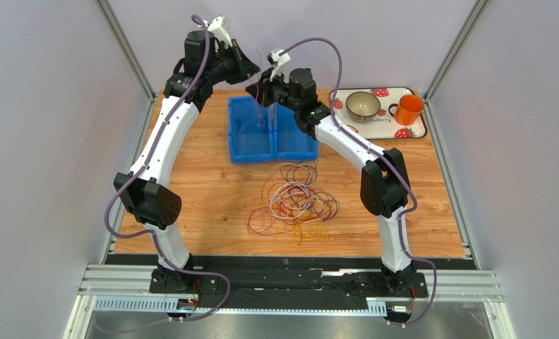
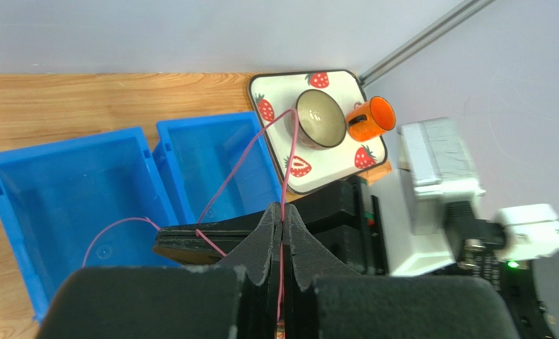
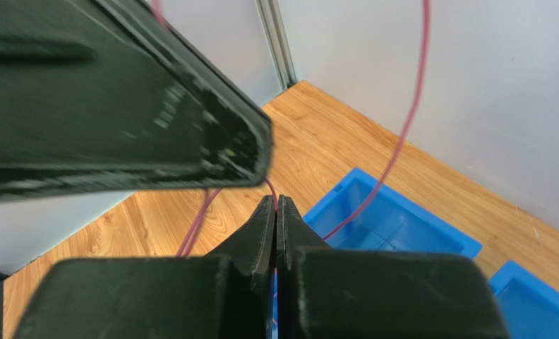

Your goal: Untangle the cables

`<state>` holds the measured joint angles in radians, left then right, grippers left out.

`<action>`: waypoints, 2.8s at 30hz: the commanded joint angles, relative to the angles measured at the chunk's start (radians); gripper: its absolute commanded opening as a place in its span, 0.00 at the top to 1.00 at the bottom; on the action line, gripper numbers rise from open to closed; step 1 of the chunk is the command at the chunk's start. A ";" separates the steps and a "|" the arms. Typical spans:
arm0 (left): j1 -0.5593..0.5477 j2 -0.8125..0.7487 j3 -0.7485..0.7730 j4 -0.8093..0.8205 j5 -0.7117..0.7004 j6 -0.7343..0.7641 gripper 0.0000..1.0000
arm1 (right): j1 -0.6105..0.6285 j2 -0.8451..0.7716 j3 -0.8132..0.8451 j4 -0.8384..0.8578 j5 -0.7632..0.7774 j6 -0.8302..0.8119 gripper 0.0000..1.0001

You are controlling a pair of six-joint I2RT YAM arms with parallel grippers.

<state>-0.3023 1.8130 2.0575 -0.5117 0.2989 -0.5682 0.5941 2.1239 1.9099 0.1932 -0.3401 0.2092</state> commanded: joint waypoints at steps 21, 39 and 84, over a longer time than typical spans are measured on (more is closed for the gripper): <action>0.060 0.089 -0.241 0.285 0.104 -0.059 1.00 | -0.019 0.128 0.158 -0.034 -0.039 0.055 0.98; 0.072 0.137 -0.263 0.314 0.095 -0.093 1.00 | -0.027 -0.071 -0.001 -0.222 0.035 0.107 0.40; -0.240 -0.535 -0.832 0.032 -0.454 0.067 0.20 | 0.133 -0.702 -0.706 -0.523 0.334 0.276 0.43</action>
<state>-0.4557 1.3758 1.2888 -0.4595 -0.0608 -0.5354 0.6640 1.4445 1.1782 -0.3065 -0.0639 0.4808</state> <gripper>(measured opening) 0.739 0.571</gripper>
